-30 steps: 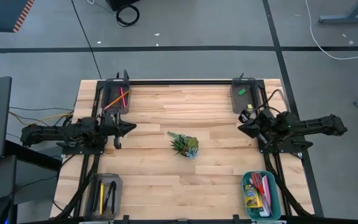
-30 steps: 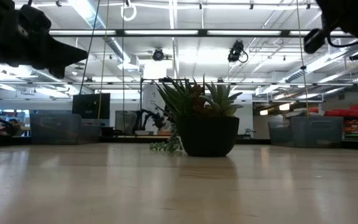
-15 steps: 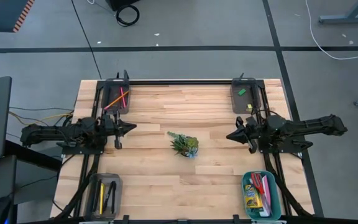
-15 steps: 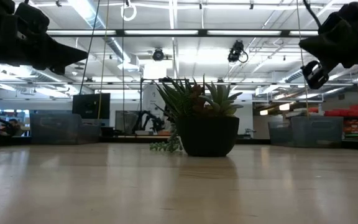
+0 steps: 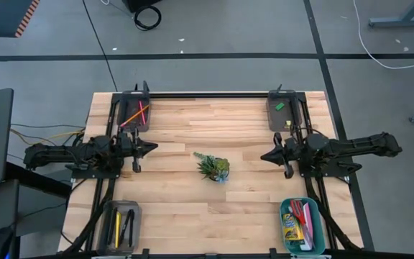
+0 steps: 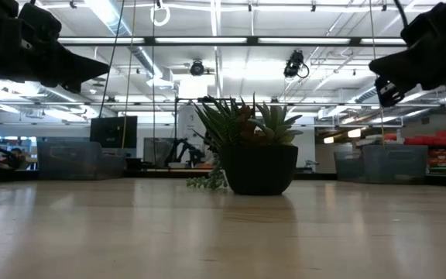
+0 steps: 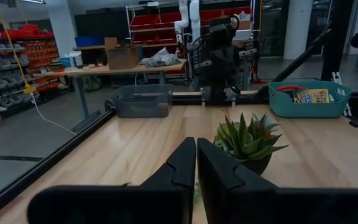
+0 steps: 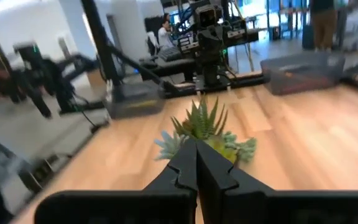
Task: Sort crayons/erasers/pens/pencils in bins
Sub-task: Return to Home Position
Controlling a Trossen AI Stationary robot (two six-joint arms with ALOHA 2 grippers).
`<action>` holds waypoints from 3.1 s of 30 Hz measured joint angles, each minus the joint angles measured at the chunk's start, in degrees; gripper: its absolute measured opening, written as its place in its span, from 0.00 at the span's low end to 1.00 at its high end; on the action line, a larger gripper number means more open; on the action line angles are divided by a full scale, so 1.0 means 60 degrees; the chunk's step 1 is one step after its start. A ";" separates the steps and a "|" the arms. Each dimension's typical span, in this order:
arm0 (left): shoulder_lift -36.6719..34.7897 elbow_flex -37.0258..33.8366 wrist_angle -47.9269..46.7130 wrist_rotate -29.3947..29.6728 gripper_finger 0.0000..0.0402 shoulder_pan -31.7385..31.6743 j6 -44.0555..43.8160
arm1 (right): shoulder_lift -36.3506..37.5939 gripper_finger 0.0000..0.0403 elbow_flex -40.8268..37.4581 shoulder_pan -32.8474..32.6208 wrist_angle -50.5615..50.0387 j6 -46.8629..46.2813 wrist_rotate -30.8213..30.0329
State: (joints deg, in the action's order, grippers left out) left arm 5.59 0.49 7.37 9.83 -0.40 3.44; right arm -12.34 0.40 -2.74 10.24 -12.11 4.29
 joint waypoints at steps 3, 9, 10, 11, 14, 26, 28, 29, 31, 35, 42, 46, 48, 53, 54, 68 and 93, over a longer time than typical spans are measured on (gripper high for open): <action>0.0003 0.0000 -0.0003 -0.0129 0.05 -0.0004 0.0083 | 0.0000 0.02 0.0000 0.0000 -0.0124 0.1022 0.0000; -0.0001 -0.0004 -0.0021 -0.1864 0.06 -0.0004 0.0994 | 0.0000 0.02 0.0000 0.0000 -0.0235 0.2069 -0.0002; 0.0003 -0.0004 -0.0018 -0.2070 0.06 0.0000 0.1005 | 0.0000 0.02 0.0000 0.0000 -0.0233 0.2132 -0.0002; 0.0002 -0.0004 -0.0020 -0.2220 0.07 -0.0004 0.0996 | 0.0000 0.02 0.0000 0.0000 -0.0237 0.2187 -0.0003; 0.0003 -0.0004 -0.0023 -0.2330 0.08 -0.0002 0.0543 | 0.0000 0.02 0.0000 0.0000 -0.0279 0.2238 -0.0004; 0.0003 -0.0004 -0.0025 -0.2245 0.06 -0.0011 0.0273 | 0.0000 0.02 0.0000 0.0000 -0.0280 0.1973 0.0000; 0.0003 -0.0004 -0.0029 -0.2245 0.06 -0.0011 0.0273 | 0.0000 0.02 0.0000 0.0000 -0.0280 0.1983 0.0000; 0.0000 -0.0004 -0.0025 -0.2242 0.07 -0.0011 0.0283 | 0.0000 0.02 0.0000 0.0000 -0.0277 0.1979 0.0000; 0.0003 -0.0004 -0.0029 -0.2241 0.08 -0.0011 0.0280 | 0.0000 0.02 0.0000 0.0000 -0.0277 0.1979 0.0000; 0.0003 -0.0004 -0.0029 -0.2241 0.09 -0.0011 0.0284 | 0.0000 0.02 0.0000 0.0000 -0.0273 0.1983 0.0000; 0.0003 -0.0004 -0.0029 -0.2238 0.06 -0.0011 0.0285 | 0.0000 0.02 0.0000 0.0000 -0.0269 0.1983 0.0000; 0.0001 -0.0004 -0.0029 -0.2237 0.06 -0.0011 0.0283 | 0.0000 0.02 0.0000 0.0000 -0.0269 0.1983 0.0000; 0.0003 -0.0004 -0.0029 -0.2237 0.07 -0.0011 0.0286 | 0.0000 0.02 0.0000 0.0000 -0.0268 0.1983 0.0000; 0.0003 -0.0004 -0.0029 -0.2237 0.09 -0.0011 0.0288 | 0.0000 0.02 0.0000 0.0000 -0.0266 0.1983 0.0000; 0.0003 -0.0004 -0.0029 -0.2237 0.09 -0.0011 0.0285 | 0.0000 0.02 0.0000 0.0000 -0.0266 0.1983 0.0001; 0.0003 -0.0004 -0.0029 -0.2237 0.07 -0.0011 0.0284 | 0.0000 0.02 0.0000 0.0000 -0.0266 0.1987 0.0004; 0.0001 -0.0004 -0.0029 -0.2237 0.09 -0.0011 0.0287 | 0.0001 0.02 0.0000 -0.0004 -0.0266 0.1987 0.0004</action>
State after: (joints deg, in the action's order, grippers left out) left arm 5.60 0.47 7.20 -3.60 -0.47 5.16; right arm -12.33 0.40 -2.76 8.64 -0.19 4.32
